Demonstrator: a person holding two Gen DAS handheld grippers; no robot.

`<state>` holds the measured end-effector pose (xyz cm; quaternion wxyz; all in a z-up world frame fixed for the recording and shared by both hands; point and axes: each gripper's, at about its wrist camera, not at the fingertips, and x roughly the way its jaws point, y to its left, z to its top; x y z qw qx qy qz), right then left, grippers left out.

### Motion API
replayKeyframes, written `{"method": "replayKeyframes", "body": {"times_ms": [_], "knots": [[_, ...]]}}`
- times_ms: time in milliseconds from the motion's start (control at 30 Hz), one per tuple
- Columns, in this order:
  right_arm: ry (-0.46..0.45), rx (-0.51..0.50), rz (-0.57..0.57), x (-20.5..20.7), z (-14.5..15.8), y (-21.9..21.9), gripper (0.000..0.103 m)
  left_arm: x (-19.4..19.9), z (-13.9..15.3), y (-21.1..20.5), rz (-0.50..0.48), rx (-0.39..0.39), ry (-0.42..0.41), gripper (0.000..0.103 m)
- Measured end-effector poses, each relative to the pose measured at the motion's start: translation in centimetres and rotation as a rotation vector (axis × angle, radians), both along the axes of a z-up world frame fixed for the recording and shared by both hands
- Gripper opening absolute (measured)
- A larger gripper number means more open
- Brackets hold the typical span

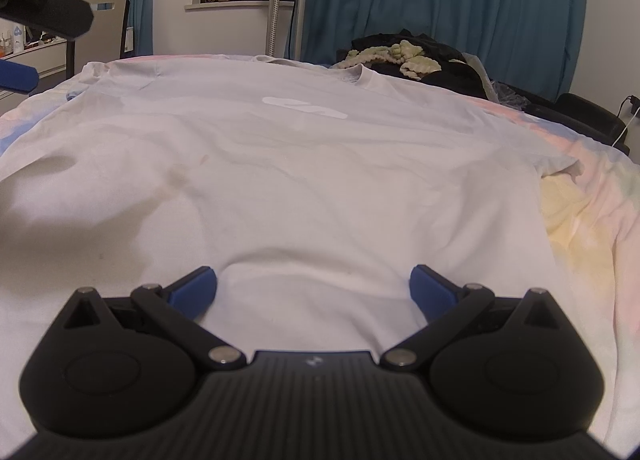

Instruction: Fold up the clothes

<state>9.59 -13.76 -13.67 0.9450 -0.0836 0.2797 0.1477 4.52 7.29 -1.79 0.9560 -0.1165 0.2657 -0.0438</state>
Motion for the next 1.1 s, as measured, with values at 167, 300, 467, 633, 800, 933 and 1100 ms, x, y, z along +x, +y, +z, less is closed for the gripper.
{"method": "replayKeyframes", "body": {"times_ms": [167, 300, 467, 633, 800, 933, 1100], "knots": [[0.031, 0.034, 0.005, 0.4, 0.8, -0.5, 0.103, 0.3, 0.8, 1.6, 0.04, 0.034, 0.004, 0.092], [-0.018, 0.162, -0.025, 0.0, 3.5, -1.9, 0.103, 2.3, 1.1, 3.6, 0.065, -0.016, 0.044, 0.092], [-0.074, 0.352, -0.067, -0.3, 6.9, -3.8, 0.103, 5.9, 0.6, 7.3, 0.129, -0.076, 0.101, 0.092], [-0.038, 0.408, -0.085, 0.7, 7.8, -4.6, 0.103, 9.3, -0.7, 11.0, 0.223, -0.103, 0.128, 0.092], [-0.061, 0.421, -0.059, 0.9, 8.7, -4.8, 0.103, 11.7, -2.0, 13.3, 0.247, -0.087, 0.139, 0.092], [-0.072, 0.416, -0.062, 1.1, 9.0, -5.5, 0.103, 13.3, -3.4, 16.1, 0.29, -0.176, 0.124, 0.092], [-0.06, 0.465, -0.095, 2.0, 9.2, -6.9, 0.103, 15.4, -5.4, 19.0, 0.349, -0.23, 0.103, 0.092]]}}
